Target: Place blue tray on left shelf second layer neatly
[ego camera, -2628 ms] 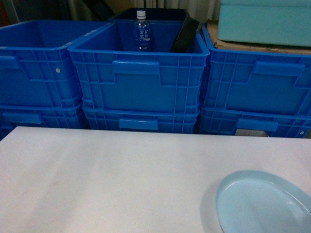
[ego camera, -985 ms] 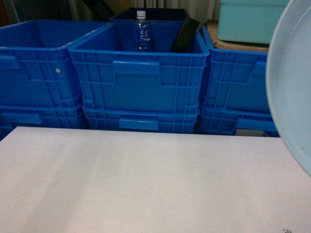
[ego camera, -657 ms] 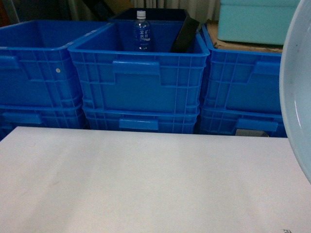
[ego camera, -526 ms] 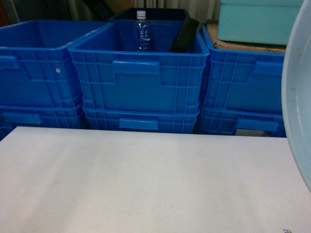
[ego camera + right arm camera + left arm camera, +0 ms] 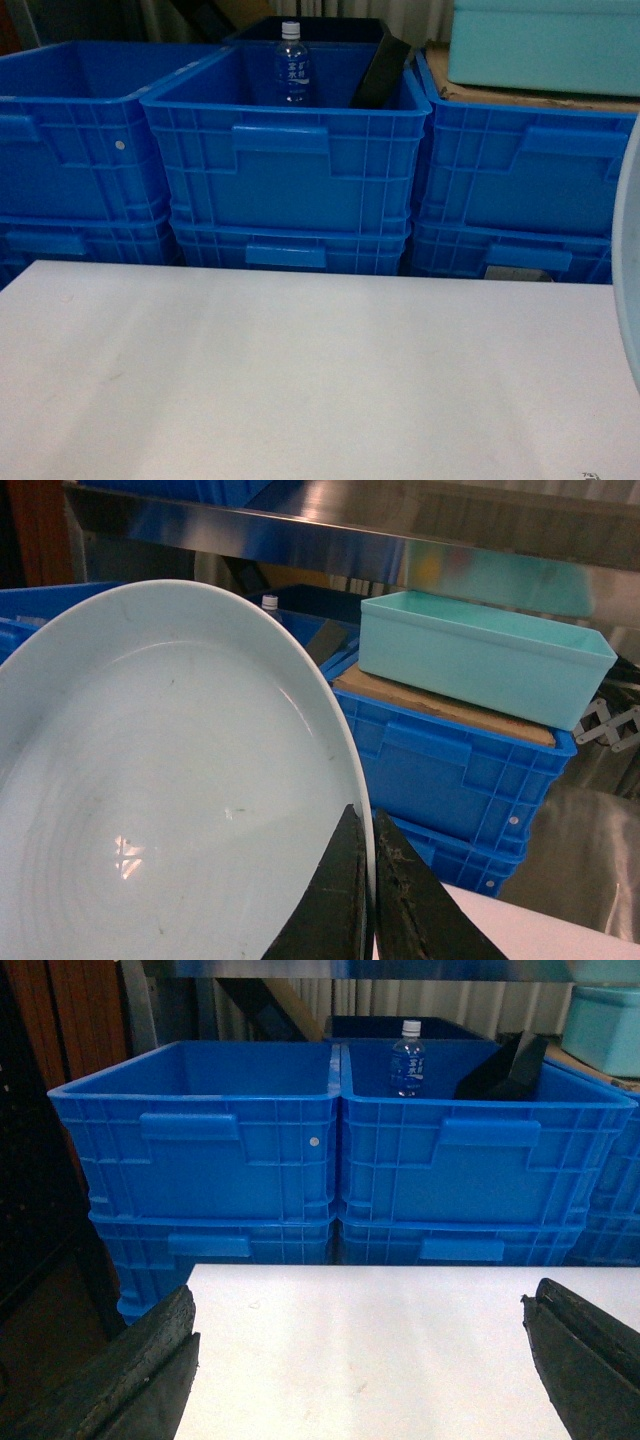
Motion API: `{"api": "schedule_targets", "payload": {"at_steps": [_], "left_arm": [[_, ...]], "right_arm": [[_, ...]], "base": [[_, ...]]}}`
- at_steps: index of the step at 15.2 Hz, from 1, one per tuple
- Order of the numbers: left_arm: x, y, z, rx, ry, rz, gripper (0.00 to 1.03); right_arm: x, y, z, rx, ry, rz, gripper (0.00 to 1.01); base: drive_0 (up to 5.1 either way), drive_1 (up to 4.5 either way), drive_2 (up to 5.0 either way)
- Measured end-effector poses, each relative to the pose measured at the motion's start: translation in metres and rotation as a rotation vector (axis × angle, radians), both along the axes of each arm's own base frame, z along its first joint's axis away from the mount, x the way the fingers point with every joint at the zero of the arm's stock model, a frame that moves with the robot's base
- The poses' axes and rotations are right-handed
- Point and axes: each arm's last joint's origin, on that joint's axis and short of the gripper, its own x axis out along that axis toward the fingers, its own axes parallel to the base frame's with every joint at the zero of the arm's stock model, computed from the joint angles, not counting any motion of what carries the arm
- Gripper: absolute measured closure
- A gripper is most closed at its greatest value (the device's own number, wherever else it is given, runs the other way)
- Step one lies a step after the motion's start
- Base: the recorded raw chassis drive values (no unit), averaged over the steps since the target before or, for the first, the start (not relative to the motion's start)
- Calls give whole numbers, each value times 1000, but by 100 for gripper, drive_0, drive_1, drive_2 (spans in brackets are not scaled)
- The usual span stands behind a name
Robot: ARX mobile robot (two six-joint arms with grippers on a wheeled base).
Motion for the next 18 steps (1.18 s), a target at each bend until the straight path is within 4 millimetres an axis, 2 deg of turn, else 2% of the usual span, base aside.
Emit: {"api": "schedule_targets", "payload": {"at_steps": [10,18], "left_arm": [[0,0,0,0,0,0,5],[0,0,0,0,0,0,5]], "right_arm": [[1,-3,-2,-9,-24,-34,99],[1,-3,-2,-9,-24,-34,99]], "base": [[-6,-6,-6],[-179,-179,-179]]}}
